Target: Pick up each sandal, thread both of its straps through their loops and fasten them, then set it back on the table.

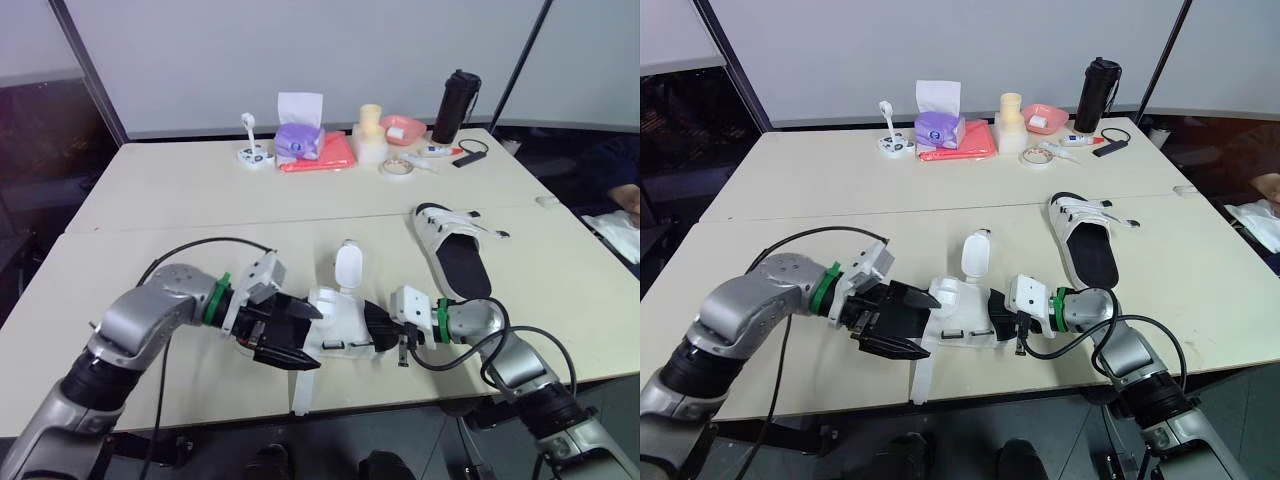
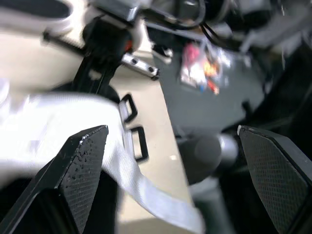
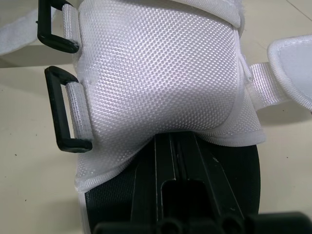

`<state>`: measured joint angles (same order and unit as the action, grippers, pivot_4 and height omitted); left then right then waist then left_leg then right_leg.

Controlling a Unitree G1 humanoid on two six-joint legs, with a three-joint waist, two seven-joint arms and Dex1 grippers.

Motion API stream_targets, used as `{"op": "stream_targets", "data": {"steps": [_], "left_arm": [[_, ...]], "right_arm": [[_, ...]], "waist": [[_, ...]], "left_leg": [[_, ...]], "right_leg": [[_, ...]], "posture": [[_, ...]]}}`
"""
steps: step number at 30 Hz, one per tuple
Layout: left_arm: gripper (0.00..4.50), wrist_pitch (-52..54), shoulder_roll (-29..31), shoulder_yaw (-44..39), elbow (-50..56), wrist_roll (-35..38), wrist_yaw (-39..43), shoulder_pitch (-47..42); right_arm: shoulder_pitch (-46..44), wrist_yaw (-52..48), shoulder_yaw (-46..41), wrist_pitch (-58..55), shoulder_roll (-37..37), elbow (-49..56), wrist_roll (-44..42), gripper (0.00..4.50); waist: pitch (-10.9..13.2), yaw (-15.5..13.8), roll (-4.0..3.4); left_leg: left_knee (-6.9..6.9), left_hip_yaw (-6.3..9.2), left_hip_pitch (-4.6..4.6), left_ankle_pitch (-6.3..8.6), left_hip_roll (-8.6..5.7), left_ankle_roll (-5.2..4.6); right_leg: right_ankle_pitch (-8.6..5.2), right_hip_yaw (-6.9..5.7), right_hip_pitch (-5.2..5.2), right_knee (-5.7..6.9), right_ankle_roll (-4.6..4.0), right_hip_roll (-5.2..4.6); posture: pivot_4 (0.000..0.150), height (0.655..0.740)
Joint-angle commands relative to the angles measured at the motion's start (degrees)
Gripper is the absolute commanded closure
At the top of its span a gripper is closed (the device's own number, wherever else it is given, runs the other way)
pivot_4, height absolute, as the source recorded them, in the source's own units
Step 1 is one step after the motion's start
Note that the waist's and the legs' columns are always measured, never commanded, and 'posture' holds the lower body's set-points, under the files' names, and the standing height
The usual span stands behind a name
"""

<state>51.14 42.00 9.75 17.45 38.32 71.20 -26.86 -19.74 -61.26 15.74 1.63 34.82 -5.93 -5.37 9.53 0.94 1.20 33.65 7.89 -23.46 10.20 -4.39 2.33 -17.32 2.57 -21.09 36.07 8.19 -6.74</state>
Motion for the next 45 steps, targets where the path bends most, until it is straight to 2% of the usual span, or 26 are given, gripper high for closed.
{"op": "stream_targets", "data": {"steps": [1,5,7,13,22,32,36,37,40,41,45], "left_arm": [[0.06,8.87,2.08,-5.59,5.08,8.4,-2.8,2.89],[0.06,14.89,4.34,-7.7,6.47,12.59,-5.65,6.83],[0.06,14.79,5.61,-5.85,6.43,10.91,-6.56,8.06],[0.06,13.86,4.01,-1.7,3.97,7.29,-11.16,9.35],[0.06,9.48,-1.77,4.08,1.05,1.77,-15.32,9.48],[0.06,9.81,-7.88,6.21,-0.26,0.27,-18.02,8.85],[1.83,10.29,-7.74,5.97,-0.32,0.68,-17.3,8.83],[2.44,10.36,-7.45,5.96,-0.26,0.79,-16.98,8.88],[3.84,10.91,-6.1,5.91,0.45,1.59,-15.5,9.38],[4.43,11.46,-5.66,5.79,0.92,2.23,-15.0,9.73],[4.48,13.12,-5.21,4.17,2.38,5.37,-14.13,10.44]], "right_arm": [[2.77,-0.25,4.08,-2.52,0.75,-4.57,5.05,4.5],[2.67,-0.51,4.38,-2.4,0.76,-4.64,5.22,4.5],[2.61,-0.59,4.51,-2.52,0.66,-4.5,5.26,4.5],[3.36,-0.75,4.47,-3.15,0.86,-3.02,4.98,4.5],[4.71,-0.4,3.89,-4.38,1.47,-0.86,4.67,4.5],[5.78,0.16,3.71,-5.47,2.0,0.73,4.52,4.5],[6.22,0.42,3.64,-5.7,2.29,1.21,4.45,4.5],[6.26,0.47,3.65,-5.78,2.29,1.31,4.43,4.5],[6.13,0.52,3.63,-5.84,2.21,1.25,4.41,4.5],[6.04,0.54,3.67,-5.79,2.16,1.11,4.45,4.5],[5.81,0.6,3.77,-5.89,1.91,1.05,4.49,4.5]], "waist": [[0.0,-0.02,0.02],[0.0,-0.06,0.03],[-0.02,-0.12,0.07],[-0.06,-0.11,0.09],[-0.11,-0.26,0.12],[-0.23,-0.41,0.17],[-0.23,-0.41,0.18],[-0.23,-0.41,0.18],[-0.27,-0.42,0.12],[-0.3,-0.43,0.12],[-0.38,-0.37,0.12]], "left_leg": [[0.0,0.01,0.0,0.0,0.0,0.0],[0.0,0.0,0.01,0.01,0.01,0.02],[0.01,0.0,0.01,0.01,0.03,0.02],[-0.01,-0.03,0.0,0.06,0.06,0.09],[-0.46,-0.06,-0.03,0.07,0.1,0.12],[-0.47,-0.06,-0.02,0.07,0.1,0.12],[-0.48,-0.06,-0.02,0.07,0.1,0.12],[-0.51,-0.06,-0.03,0.07,0.1,0.12],[-0.55,-0.07,-0.03,0.09,0.1,0.12],[-0.54,-0.06,-0.03,0.09,0.1,0.12],[-0.53,-0.06,-0.02,0.09,0.11,0.13]], "right_leg": [[0.0,-0.01,0.0,0.0,0.0,0.0],[0.0,-0.01,0.0,-0.01,-0.02,-0.05],[0.0,0.0,0.0,-0.01,-0.04,-0.06],[-0.04,0.02,-0.01,-0.09,-0.13,-0.12],[-0.03,-0.02,-0.15,-0.42,-0.18,-0.1],[-0.01,-0.08,0.01,-0.65,-0.2,-0.09],[-0.01,-0.09,0.0,-0.68,-0.2,-0.09],[-0.01,-0.1,0.0,-0.71,-0.19,-0.08],[-0.01,-0.11,0.0,-0.75,-0.19,-0.05],[-0.01,-0.11,0.01,-0.75,-0.19,-0.05],[0.0,-0.12,0.03,-0.75,-0.21,-0.09]], "posture": [[0.15,0.7344],[0.15,0.7344],[0.15,0.7344],[0.15,0.7344],[0.15,0.7344],[0.15,0.7344],[0.15,0.7344],[0.15,0.7344],[0.15,0.7344],[0.15,0.7344],[0.15,0.7344]]}}
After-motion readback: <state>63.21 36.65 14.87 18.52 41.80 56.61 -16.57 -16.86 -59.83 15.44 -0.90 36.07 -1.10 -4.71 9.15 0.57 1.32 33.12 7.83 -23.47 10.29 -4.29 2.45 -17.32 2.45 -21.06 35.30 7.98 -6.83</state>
